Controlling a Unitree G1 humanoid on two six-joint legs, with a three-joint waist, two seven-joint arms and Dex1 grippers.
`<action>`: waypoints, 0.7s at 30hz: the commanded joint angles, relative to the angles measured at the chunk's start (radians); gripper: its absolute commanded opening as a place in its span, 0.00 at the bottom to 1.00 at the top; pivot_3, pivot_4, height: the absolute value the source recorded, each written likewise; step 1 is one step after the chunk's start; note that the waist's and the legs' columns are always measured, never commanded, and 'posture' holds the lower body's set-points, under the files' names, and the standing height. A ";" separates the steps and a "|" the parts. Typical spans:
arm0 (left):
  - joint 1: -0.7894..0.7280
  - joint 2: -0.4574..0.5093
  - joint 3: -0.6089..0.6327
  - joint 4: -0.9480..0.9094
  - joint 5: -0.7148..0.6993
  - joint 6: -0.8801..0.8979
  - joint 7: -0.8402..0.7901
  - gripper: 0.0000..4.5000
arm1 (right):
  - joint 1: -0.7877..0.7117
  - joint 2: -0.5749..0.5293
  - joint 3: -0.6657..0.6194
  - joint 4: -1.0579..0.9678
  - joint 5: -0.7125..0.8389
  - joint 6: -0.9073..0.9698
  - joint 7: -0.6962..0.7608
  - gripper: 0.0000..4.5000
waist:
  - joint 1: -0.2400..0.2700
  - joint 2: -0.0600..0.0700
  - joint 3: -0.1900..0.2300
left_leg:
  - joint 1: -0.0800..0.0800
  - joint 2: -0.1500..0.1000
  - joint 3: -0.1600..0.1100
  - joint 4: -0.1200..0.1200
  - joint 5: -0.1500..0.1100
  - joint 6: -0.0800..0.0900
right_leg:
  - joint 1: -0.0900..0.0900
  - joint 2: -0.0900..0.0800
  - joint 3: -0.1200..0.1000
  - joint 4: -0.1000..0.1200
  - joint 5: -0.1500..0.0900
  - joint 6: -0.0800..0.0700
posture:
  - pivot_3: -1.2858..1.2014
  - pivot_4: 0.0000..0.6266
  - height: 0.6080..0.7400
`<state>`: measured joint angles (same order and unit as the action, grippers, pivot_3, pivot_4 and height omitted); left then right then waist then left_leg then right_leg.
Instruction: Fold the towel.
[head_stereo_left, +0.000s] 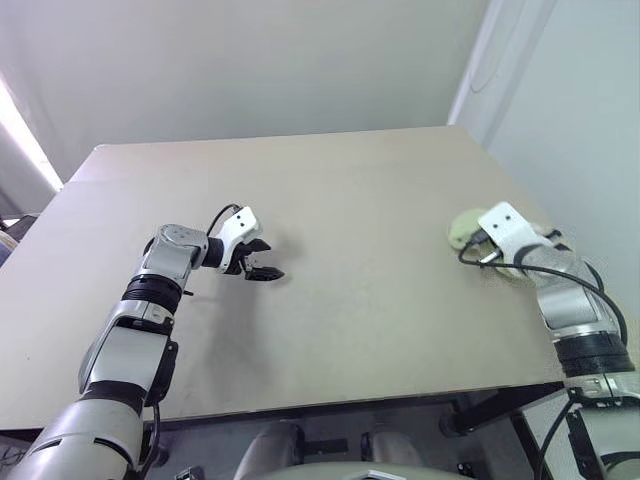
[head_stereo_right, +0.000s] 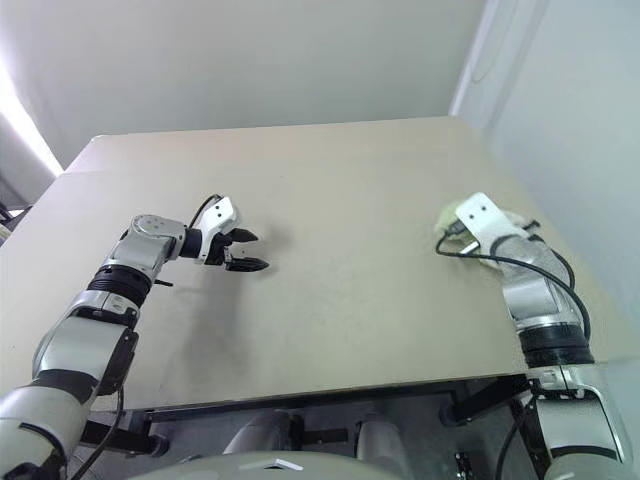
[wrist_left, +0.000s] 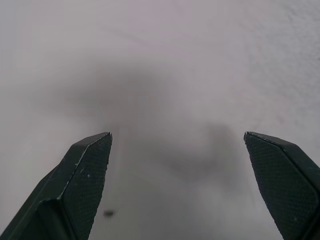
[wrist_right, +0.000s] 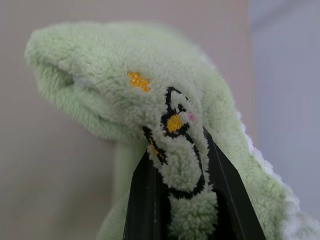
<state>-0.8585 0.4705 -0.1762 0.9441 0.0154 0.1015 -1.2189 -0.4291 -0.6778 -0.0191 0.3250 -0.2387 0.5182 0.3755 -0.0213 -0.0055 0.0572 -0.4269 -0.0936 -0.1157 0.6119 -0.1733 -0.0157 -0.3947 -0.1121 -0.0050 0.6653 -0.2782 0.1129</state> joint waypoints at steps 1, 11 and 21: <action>-0.033 0.008 0.005 0.000 0.007 -0.014 -0.001 1.00 | -0.009 0.041 -0.046 0.020 0.038 0.018 -0.045 0.01 | 0.000 0.000 0.000 | 0.000 0.000 0.000 0.000 0.000 0.000 | 0.000 0.000 0.000 0.000 0.000 0.000 | 0.52 0.00 0.64; -0.037 0.011 0.003 0.012 0.020 -0.027 0.003 1.00 | 0.007 0.068 -0.073 -0.062 0.122 0.077 -0.004 0.52 | 0.006 0.000 0.000 | 0.001 -0.001 0.000 0.002 0.000 0.000 | 0.002 0.000 0.000 0.000 0.001 0.002 | 0.52 0.00 0.64; -0.036 0.011 0.008 0.020 0.025 -0.035 0.006 1.00 | 0.016 0.026 -0.204 -0.301 0.281 0.252 0.092 1.00 | 0.008 0.000 0.000 | 0.000 0.000 0.000 0.001 0.000 0.000 | 0.001 0.000 0.000 0.000 0.001 0.003 | 0.52 0.00 0.64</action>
<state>-0.8606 0.4702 -0.1785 0.9715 0.0400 0.0793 -1.2168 -0.3880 -0.6269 -0.1558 0.0945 0.0054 0.7451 0.4616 -0.0132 -0.0057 0.0572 -0.4270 -0.0940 -0.1159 0.6134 -0.1734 -0.0158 -0.3933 -0.1124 -0.0053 0.6650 -0.2769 0.1161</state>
